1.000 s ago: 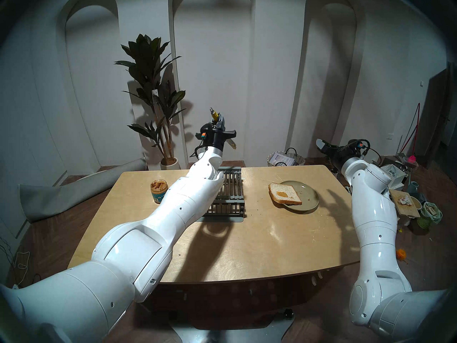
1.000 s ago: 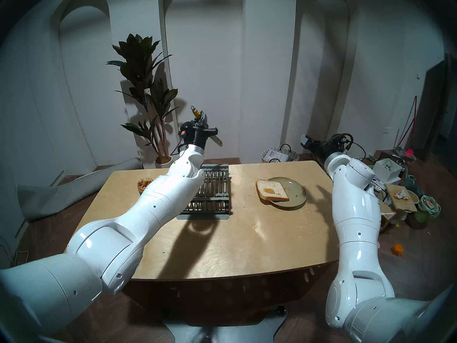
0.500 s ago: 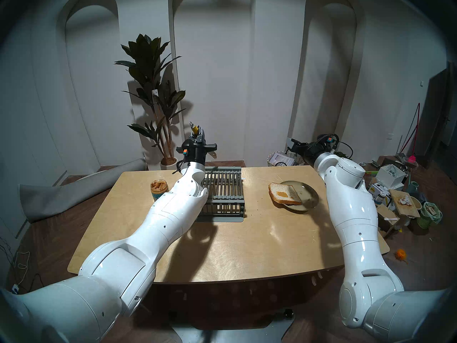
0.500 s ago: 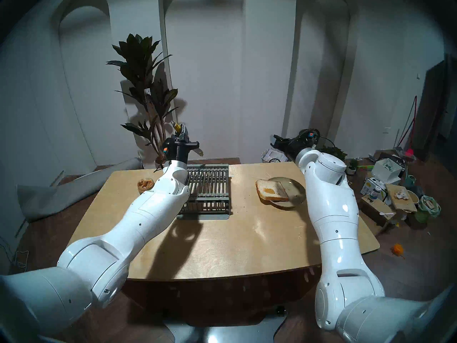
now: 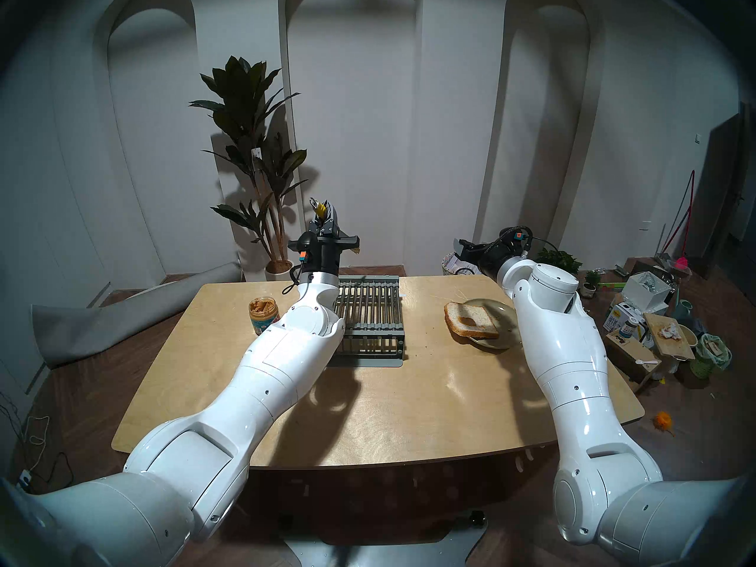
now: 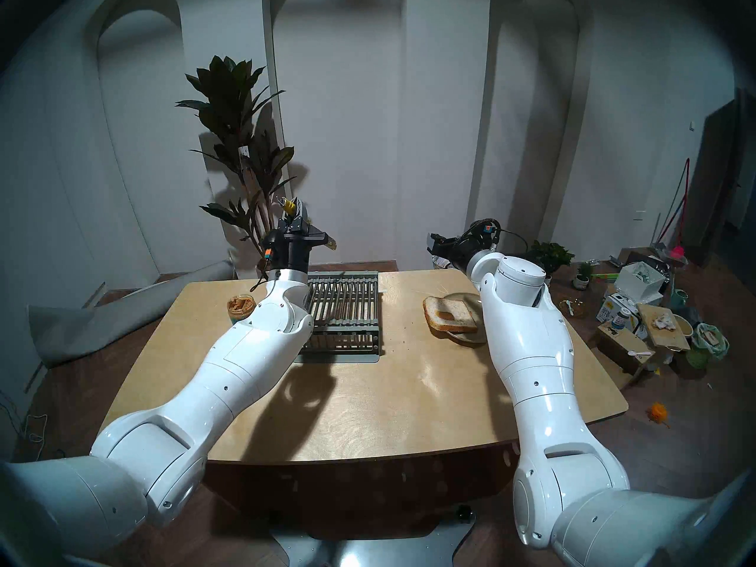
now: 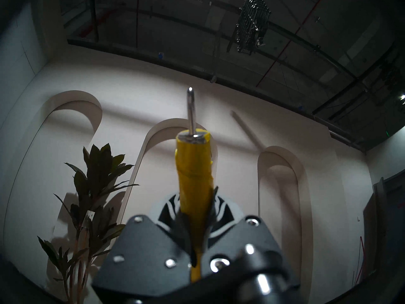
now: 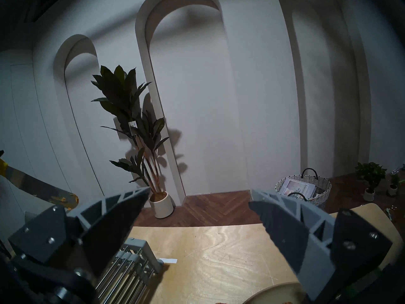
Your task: Spread peanut butter over the slice of bread with the knife
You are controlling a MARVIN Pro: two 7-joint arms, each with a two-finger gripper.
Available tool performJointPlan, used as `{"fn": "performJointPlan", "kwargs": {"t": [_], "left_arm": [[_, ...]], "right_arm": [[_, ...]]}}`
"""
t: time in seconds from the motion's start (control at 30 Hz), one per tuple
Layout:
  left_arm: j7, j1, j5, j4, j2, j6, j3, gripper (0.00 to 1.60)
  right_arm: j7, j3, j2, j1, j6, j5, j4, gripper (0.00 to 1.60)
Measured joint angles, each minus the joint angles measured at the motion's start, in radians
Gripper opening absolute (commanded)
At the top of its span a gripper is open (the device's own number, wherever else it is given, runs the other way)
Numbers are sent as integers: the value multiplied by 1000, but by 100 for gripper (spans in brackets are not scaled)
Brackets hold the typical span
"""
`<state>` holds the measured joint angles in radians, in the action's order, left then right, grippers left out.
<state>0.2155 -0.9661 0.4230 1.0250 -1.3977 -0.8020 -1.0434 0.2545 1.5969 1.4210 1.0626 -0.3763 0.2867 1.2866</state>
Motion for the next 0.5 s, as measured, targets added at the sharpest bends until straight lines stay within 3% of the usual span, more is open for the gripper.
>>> {"fn": "performJointPlan", "kwargs": {"t": [0.5], "left_arm": [[51, -132, -62, 160, 49, -9, 15, 0]], "right_arm": [[-52, -38, 2, -13, 16, -58, -40, 160]]}}
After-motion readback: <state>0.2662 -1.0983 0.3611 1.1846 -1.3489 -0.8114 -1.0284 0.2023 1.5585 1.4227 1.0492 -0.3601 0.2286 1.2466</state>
